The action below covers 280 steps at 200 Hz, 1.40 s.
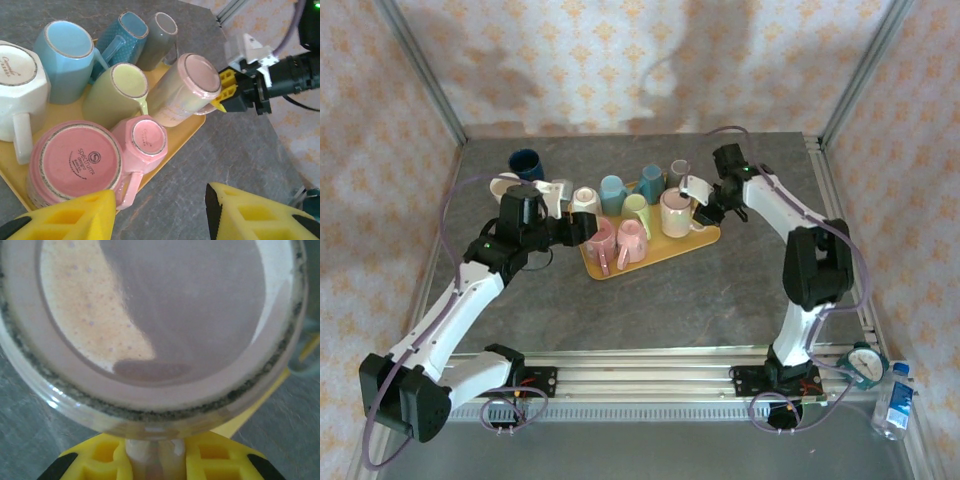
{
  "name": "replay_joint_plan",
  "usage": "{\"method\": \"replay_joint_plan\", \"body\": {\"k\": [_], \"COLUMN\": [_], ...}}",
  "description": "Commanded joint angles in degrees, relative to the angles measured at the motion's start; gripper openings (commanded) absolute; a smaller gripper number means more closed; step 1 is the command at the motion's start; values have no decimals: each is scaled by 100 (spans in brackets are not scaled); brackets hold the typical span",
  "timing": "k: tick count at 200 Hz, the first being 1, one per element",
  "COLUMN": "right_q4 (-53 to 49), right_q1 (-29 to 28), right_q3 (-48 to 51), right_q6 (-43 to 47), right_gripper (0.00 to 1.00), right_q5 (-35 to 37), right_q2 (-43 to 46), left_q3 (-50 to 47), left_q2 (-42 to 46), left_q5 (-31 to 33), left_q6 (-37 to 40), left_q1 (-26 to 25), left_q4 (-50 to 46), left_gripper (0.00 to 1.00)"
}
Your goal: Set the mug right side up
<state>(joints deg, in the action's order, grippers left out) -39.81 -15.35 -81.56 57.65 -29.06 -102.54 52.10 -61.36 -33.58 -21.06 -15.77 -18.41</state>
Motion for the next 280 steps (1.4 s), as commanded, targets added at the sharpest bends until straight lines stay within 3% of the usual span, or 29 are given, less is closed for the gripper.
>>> {"method": "replay_joint_plan", "body": {"k": [1, 60, 103, 160, 213, 280], "right_q4": [1079, 2400, 3327, 4444, 5961, 6946], "right_q1": [-11, -157, -294, -893, -1224, -1411], "right_q3": [229, 960, 1127, 1252, 1614, 1712], "right_q6": [-1611, -5100, -7267, -8653, -9842, -10526], "right_gripper": [0, 0, 0, 0, 0, 0], "right_q5": [-62, -928, -1501, -1489, -1211, -1146], "right_q2": [925, 2333, 2770, 3038, 2970, 2795], "left_q3": [67, 42, -66, -131, -561, -515], "left_q2": [74, 78, 201, 300, 424, -38], "left_q5": [-232, -568, -478, -287, 62, -112], "left_q6": [-590, -1764, -2587, -3622, -4603, -5215], "left_q1": [-42, -49, -83, -93, -108, -327], "left_q4": [391, 1259, 1918, 2530, 3794, 4764], "left_gripper": [51, 53, 53, 55, 56, 56]}}
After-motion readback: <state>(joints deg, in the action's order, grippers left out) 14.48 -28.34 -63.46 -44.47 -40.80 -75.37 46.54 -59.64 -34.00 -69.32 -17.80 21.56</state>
